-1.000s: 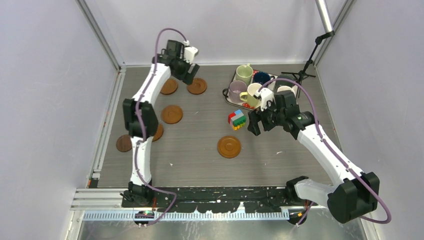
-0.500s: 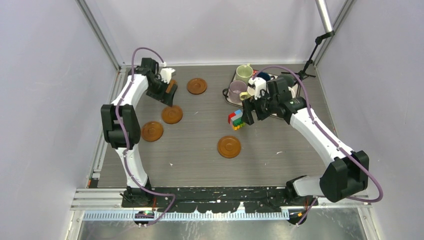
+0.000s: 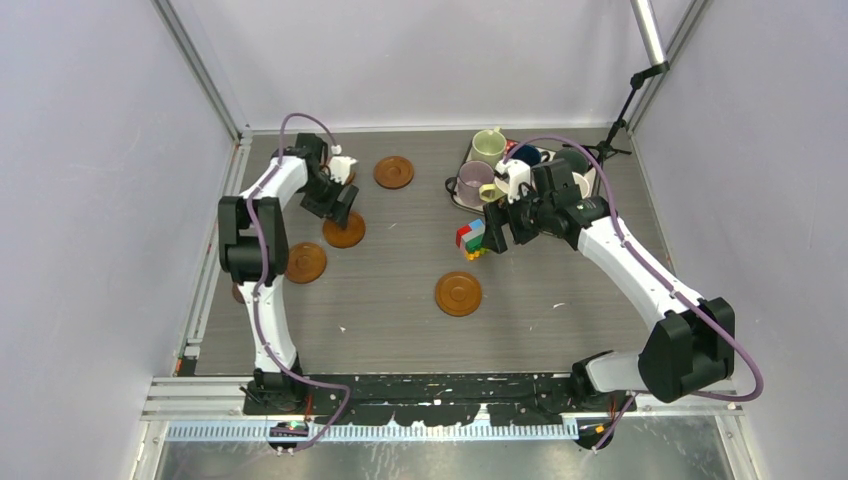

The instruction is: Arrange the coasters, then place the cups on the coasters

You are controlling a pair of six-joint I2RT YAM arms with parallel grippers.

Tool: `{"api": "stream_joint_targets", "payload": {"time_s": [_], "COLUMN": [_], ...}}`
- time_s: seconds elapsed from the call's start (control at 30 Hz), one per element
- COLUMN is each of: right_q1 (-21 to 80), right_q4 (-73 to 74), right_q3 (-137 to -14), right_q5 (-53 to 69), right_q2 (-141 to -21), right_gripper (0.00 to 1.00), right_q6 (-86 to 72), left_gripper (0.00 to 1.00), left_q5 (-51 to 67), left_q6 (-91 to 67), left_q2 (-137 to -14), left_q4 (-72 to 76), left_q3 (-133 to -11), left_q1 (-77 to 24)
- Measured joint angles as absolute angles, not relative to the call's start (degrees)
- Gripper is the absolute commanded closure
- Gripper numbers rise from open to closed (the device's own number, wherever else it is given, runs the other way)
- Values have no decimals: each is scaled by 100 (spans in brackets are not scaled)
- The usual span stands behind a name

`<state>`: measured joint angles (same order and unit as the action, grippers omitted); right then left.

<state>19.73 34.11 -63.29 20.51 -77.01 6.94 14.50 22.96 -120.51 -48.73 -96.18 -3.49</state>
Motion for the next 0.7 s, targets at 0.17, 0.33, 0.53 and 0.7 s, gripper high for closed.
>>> {"api": "stream_joint_targets", "payload": {"time_s": [0.17,0.33,0.53,0.7], "right_q1": [1975,1977,1977,1977], "right_q4": [3402,3387,3387,3378], "right_q3": [-6307,-6305,-6305,-6287], "right_q5": [2053,2056,2058,2056], "right_q2": [-7701,-7701,-7701,-7701], "right_gripper": [11,11,11,11], "right_q6": [694,694,694,696], "left_gripper": [38,47,52,53], "left_q5": [1326,1282,1160,1151], "left_q6": [2316,2316,2305,2241], "left_q2": [-12226,-12245,-12256,-12276], "left_q4": [-4858,-4797,-4650,-4593], "left_q3": [-9618,-9616,-9502,-9524], "left_q1": [-349,-386,-703,-1149]}}
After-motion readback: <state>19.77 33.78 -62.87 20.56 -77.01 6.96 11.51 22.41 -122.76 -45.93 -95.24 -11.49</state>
